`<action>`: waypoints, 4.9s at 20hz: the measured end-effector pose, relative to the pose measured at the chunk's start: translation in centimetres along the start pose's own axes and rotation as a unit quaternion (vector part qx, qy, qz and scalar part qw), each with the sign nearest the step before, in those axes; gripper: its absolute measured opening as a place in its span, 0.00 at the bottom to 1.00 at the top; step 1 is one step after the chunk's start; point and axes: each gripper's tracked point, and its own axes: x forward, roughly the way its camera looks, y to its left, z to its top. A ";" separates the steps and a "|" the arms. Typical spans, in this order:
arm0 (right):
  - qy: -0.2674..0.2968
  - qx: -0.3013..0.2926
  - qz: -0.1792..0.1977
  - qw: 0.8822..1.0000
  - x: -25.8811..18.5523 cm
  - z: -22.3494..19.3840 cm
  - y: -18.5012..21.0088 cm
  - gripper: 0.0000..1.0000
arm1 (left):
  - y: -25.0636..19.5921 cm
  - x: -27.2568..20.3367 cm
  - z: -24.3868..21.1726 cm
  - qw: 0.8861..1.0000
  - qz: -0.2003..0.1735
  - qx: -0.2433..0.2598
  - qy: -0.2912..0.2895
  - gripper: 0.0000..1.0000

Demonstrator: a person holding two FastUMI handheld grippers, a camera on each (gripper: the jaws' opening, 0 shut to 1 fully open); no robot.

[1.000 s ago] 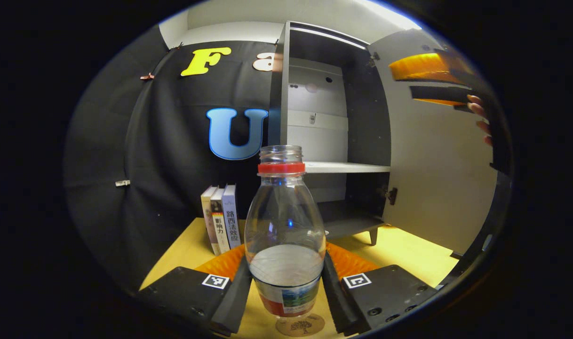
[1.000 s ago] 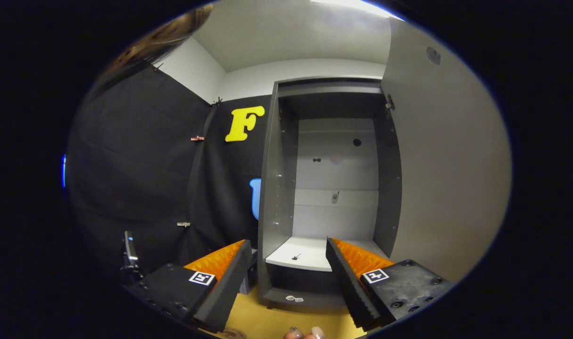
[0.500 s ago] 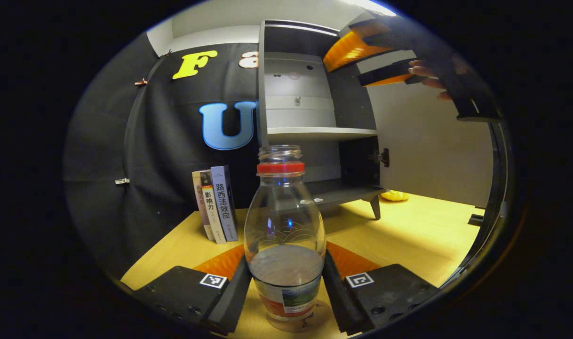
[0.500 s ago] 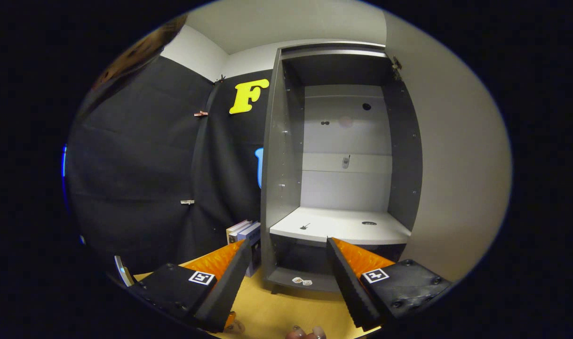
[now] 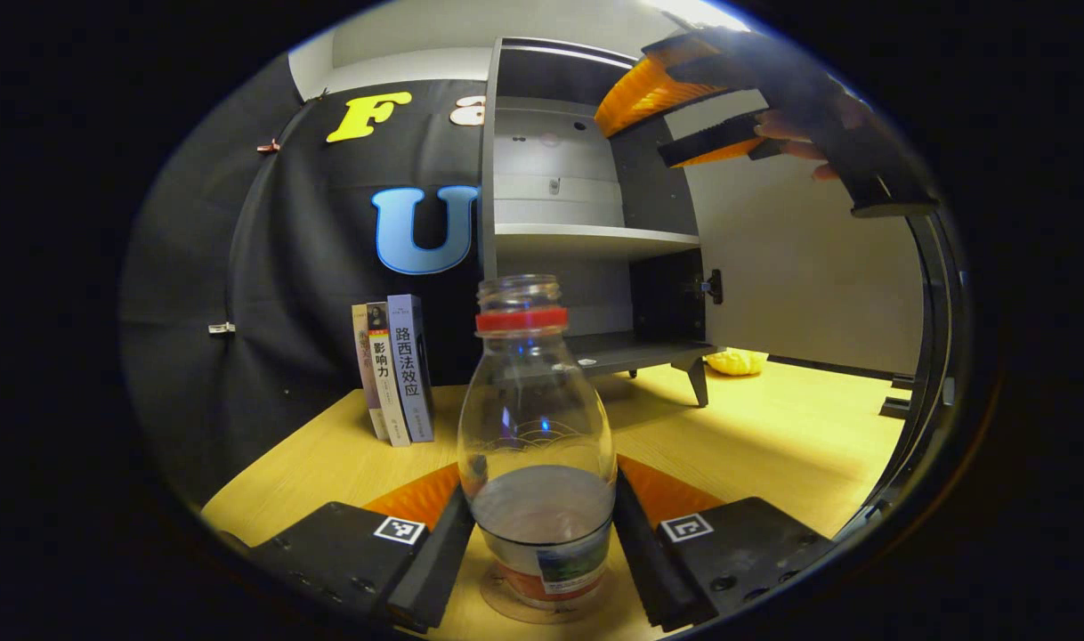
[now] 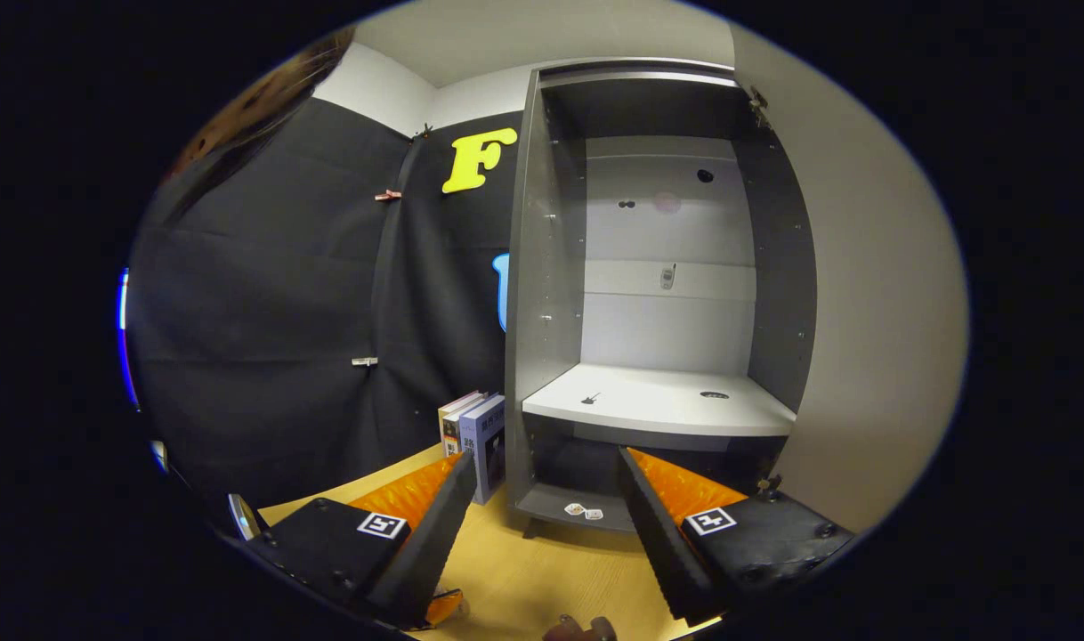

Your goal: Open the cabinet door with the right hand, grasp the bottle in the cabinet with the left hand and place it on the coaster, then close the cabinet door with the right hand.

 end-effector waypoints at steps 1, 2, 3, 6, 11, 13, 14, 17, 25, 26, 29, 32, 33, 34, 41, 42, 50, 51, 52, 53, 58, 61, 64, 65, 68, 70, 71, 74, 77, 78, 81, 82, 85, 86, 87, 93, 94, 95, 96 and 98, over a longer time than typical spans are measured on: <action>0.002 0.001 0.002 1.000 0.1 -0.2 0.2 0.98 | 0.1 0.1 -0.1 1.000 0.002 -0.001 0.001 0.81; 0.005 0.002 0.005 1.000 0.2 -0.4 0.3 0.98 | 0.1 0.2 0.0 1.000 0.001 -0.004 0.002 0.82; 0.007 0.003 0.007 1.000 0.3 -0.5 0.5 0.98 | 0.1 0.1 0.3 1.000 -0.002 -0.006 0.001 0.82; 0.012 0.007 0.012 1.000 0.1 -0.9 0.8 0.98 | -0.2 -0.1 0.8 1.000 -0.002 -0.003 0.002 0.90; 0.010 0.008 0.004 1.000 -0.3 -0.2 0.0 0.98 | -1.1 -0.3 2.0 1.000 -0.019 0.017 0.013 0.99; 0.007 0.008 -0.001 1.000 -0.7 0.5 -0.4 0.98 | -1.4 -0.4 3.3 0.999 -0.027 0.029 0.007 0.97; 0.004 0.008 -0.003 1.000 -0.9 1.0 -0.6 0.98 | -1.4 -0.3 4.0 0.999 -0.029 0.031 0.003 0.96; -0.006 -0.002 -0.018 1.000 -1.6 2.8 -1.5 0.98 | -1.2 -0.2 5.3 0.999 -0.033 0.010 0.013 0.96; -0.026 -0.044 -0.049 0.997 -5.1 7.5 -3.6 0.98 | 0.6 -2.4 14.9 1.000 -0.029 -0.005 0.009 0.96; -0.024 -0.047 -0.051 0.997 -6.1 8.0 -3.8 0.98 | 0.1 -3.0 16.1 0.999 -0.039 -0.018 0.012 0.96; -0.015 -0.043 -0.054 0.997 -9.6 9.5 -4.1 0.98 | -0.8 -4.0 19.9 0.997 -0.064 -0.047 0.018 0.96; 0.004 -0.018 -0.057 0.998 -14.5 9.8 -4.4 0.98 | -1.1 -3.4 24.1 0.996 -0.084 -0.040 0.007 0.98; 0.016 -0.006 -0.066 0.998 -16.3 9.5 -4.9 0.98 | -1.8 -2.9 25.1 0.995 -0.095 -0.038 0.004 0.99; 0.027 0.006 -0.076 0.997 -18.4 9.2 -5.2 0.96 | -2.4 -2.4 26.2 0.994 -0.106 -0.036 0.000 0.98; 0.021 0.031 -0.246 0.969 -29.0 10.0 -13.2 1.00 | -9.5 1.2 29.1 0.982 -0.187 -0.031 -0.015 0.99; 0.012 0.036 -0.260 0.965 -29.9 10.2 -14.8 0.97 | -10.3 1.4 29.4 0.981 -0.192 -0.022 -0.020 0.99; -0.014 0.043 -0.220 0.974 -30.0 11.6 -20.0 0.98 | -14.0 2.8 30.2 0.983 -0.177 -0.020 -0.033 0.98; -0.015 0.049 -0.212 0.976 -28.7 11.3 -21.3 0.98 | -14.0 3.1 29.9 0.985 -0.168 -0.025 -0.029 0.98; -0.014 0.048 -0.215 0.975 -28.4 11.2 -22.1 0.97 | -14.1 3.3 29.8 0.986 -0.159 -0.031 -0.025 0.98; -0.009 0.043 -0.216 0.975 -28.6 10.8 -22.9 0.94 | -14.4 3.5 29.6 0.987 -0.155 -0.035 -0.023 0.98; -0.002 0.046 -0.170 0.984 -26.4 11.0 -23.5 1.00 | -15.9 5.2 30.3 0.990 -0.137 -0.028 -0.026 0.98; 0.010 0.044 -0.132 0.990 -25.0 10.8 -23.5 0.97 | -16.2 5.3 30.3 0.992 -0.123 -0.028 -0.028 0.98; 0.021 0.072 -0.094 0.993 -23.7 10.7 -22.5 1.00 | -15.6 5.1 29.8 0.994 -0.106 -0.035 -0.021 0.98; 0.024 0.075 -0.082 0.993 -23.1 10.6 -22.0 0.96 | -15.1 5.0 29.7 0.994 -0.100 -0.038 -0.019 0.98; 0.028 0.070 -0.041 0.996 -21.4 10.7 -19.8 0.96 | -13.6 4.8 29.5 0.995 -0.087 -0.048 -0.018 0.98; 0.031 0.067 -0.011 0.997 -19.6 10.7 -17.6 0.96 | -12.1 4.3 29.6 0.996 -0.077 -0.043 -0.021 0.98; 0.026 0.068 0.000 0.997 -18.9 11.1 -16.6 0.96 | -11.3 3.9 29.7 0.996 -0.072 -0.040 -0.024 0.98; 0.022 0.078 0.027 0.996 -17.7 11.7 -13.3 0.96 | -8.2 2.6 29.6 0.997 -0.057 -0.034 -0.027 0.98; 0.018 0.078 0.039 0.996 -16.1 11.5 -10.8 0.96 | -4.6 1.1 29.2 0.998 -0.042 -0.031 -0.027 0.98; 0.015 0.077 0.040 0.996 -15.4 11.5 -10.1 0.96 | -3.4 0.6 29.2 0.998 -0.038 -0.029 -0.027 0.98; 0.011 0.082 0.045 0.996 -13.2 11.4 -7.0 0.97 | -0.6 -0.4 29.0 0.999 -0.036 -0.028 -0.027 0.98; 0.010 0.076 0.048 0.996 -12.8 11.5 -6.2 0.97 | 0.4 -0.8 28.9 0.999 -0.032 -0.028 -0.025 0.97; 0.016 0.038 0.056 0.998 -12.0 11.2 -4.5 0.97 | 2.7 -1.8 28.5 0.999 -0.031 -0.041 -0.019 0.98; 0.016 0.029 0.056 0.998 -11.9 11.0 -4.0 0.97 | 3.4 -2.2 28.5 0.998 -0.028 -0.048 -0.018 0.98; 0.017 0.026 0.058 0.998 -11.5 10.8 -3.6 0.97 | 4.0 -2.5 28.4 0.998 -0.024 -0.053 -0.016 0.98; 0.016 0.027 0.061 0.998 -10.2 10.8 -3.8 0.97 | 5.9 -4.5 28.2 0.999 0.005 -0.045 -0.014 0.98; 0.013 0.027 0.050 0.998 -10.1 10.9 -4.5 0.97 | 6.0 -4.8 28.2 0.999 0.009 -0.043 -0.014 0.98; 0.008 0.026 0.031 0.999 -9.9 11.1 -5.5 0.97 | 5.9 -4.9 28.2 0.999 0.010 -0.043 -0.013 0.98; 0.003 0.025 0.012 1.000 -9.7 11.1 -6.4 0.97 | 5.6 -4.9 28.3 0.999 0.011 -0.044 -0.013 0.98; -0.012 0.021 -0.030 0.999 -9.4 11.0 -8.6 0.97 | 4.8 -4.9 28.5 0.999 0.008 -0.048 -0.013 0.98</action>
